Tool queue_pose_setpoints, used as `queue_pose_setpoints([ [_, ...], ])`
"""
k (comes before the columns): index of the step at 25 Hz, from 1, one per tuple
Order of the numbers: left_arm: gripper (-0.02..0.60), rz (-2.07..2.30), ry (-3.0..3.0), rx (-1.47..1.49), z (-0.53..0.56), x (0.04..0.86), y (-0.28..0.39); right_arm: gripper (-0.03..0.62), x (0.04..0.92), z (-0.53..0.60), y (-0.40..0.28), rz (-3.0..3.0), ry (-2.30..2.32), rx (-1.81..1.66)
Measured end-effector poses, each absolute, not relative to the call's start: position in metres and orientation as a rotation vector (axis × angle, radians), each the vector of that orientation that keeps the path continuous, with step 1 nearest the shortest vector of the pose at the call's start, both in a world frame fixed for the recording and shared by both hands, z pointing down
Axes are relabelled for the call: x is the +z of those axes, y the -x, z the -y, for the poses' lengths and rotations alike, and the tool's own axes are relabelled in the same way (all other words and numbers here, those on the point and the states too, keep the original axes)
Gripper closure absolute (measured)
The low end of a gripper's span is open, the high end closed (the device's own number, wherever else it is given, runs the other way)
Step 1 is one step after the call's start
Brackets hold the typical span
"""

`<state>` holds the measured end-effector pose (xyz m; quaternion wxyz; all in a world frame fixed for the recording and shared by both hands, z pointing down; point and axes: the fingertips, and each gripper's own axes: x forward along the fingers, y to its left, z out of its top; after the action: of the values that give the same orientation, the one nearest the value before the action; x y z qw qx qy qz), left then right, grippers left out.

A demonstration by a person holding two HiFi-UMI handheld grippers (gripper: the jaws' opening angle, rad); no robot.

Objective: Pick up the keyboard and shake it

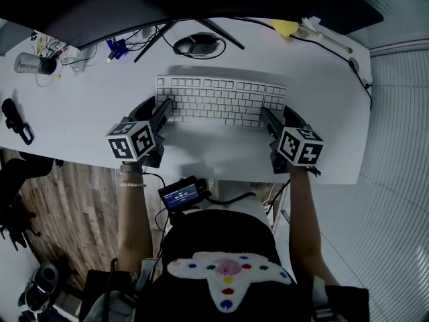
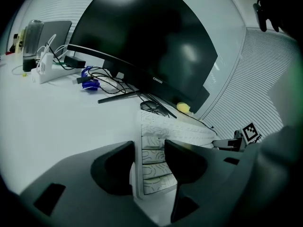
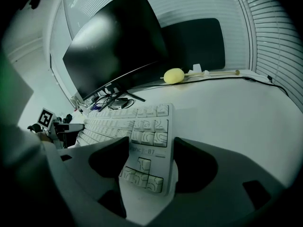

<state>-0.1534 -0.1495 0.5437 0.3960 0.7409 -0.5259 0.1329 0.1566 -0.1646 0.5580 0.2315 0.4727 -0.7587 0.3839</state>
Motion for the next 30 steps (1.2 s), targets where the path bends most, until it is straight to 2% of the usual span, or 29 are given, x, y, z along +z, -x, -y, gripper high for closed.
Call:
queue_pose_setpoints([
  [13,0.364,1.347,-1.845,0.356,0.152,0.55,0.154,0.278,0.565,0.164,-0.156,2.06,-1.302,1.099],
  [21,0.364,1.471,-1.881,0.478,0.15,0.544,0.155,0.283,0.56,0.163,-0.161,2.026,-1.392,0.942],
  [23,0.365,1.502,-1.879,0.512,0.147,0.542,0.156,0.34,0.556,0.162,-0.166,2.004,-1.437,0.884],
  [25,0.382,1.534,-1.882,0.548,0.143,0.54,0.158,0.422,0.549,0.161,-0.171,2.0,-1.48,0.825],
  [27,0.406,1.559,-1.892,0.559,0.139,0.537,0.159,0.468,0.538,0.159,-0.171,2.024,-1.509,0.767],
  [30,0.492,1.602,-1.933,0.569,0.134,0.525,0.159,0.519,0.518,0.158,-0.163,2.075,-1.53,0.694],
])
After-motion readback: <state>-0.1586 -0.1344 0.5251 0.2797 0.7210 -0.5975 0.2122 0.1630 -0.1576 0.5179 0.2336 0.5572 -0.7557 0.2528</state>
